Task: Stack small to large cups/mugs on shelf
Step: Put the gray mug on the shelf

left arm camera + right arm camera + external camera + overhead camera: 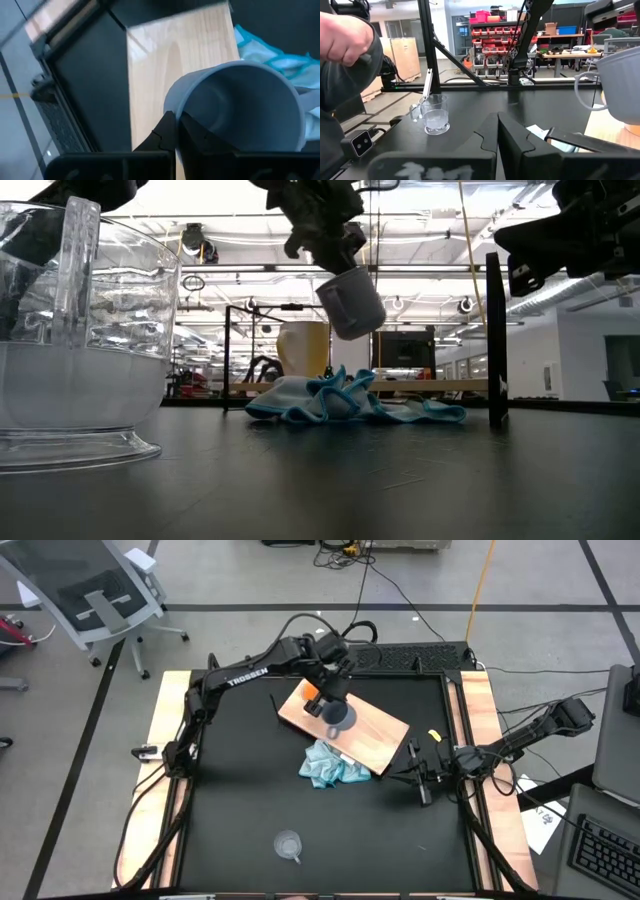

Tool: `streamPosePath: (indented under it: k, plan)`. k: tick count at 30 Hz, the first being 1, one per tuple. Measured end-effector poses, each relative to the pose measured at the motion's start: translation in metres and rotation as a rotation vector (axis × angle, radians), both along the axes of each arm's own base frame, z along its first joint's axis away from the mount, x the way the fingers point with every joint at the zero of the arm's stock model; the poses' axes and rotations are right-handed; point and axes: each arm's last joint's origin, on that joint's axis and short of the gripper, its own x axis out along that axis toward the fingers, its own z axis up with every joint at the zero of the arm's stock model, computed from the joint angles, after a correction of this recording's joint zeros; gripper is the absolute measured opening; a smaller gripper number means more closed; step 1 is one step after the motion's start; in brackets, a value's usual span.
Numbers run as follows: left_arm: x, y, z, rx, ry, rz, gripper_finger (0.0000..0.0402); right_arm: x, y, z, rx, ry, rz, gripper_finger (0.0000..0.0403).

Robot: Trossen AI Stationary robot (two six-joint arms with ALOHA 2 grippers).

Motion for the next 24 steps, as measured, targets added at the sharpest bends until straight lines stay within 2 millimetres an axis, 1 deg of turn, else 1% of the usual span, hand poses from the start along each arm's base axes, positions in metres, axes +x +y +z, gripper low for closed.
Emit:
streamPosePath:
  k: [4,7,10,15,18,20,24]
  plan:
    - [0.004,0.001,0.001,0.011,-0.042,-0.005,0.0003,0.0,0.0,0.001,0.008,-0.012,0.0,0.0]
    - [0.01,0.004,-0.004,0.022,-0.056,0.015,0.0003,0.0,0.0,0.001,0.009,-0.013,0.0,0.0]
    - [0.017,0.004,-0.013,0.038,-0.034,0.061,0.0003,0.0,0.0,0.002,0.012,-0.02,0.0,0.0]
    - [0.021,0.004,-0.023,0.074,0.016,0.108,0.0003,0.0,0.0,0.004,0.019,-0.039,0.0,0.0]
    - [0.02,0.004,-0.028,0.076,0.056,0.124,0.0003,0.0,0.0,0.005,0.023,-0.048,0.0,0.0]
    - [0.019,0.005,-0.028,0.071,0.059,0.121,0.0003,0.0,0.0,0.005,0.03,-0.047,0.0,0.0]
    - [0.014,0.003,-0.031,0.049,0.116,0.097,0.0003,0.0,0.0,0.005,0.034,-0.047,0.001,0.0]
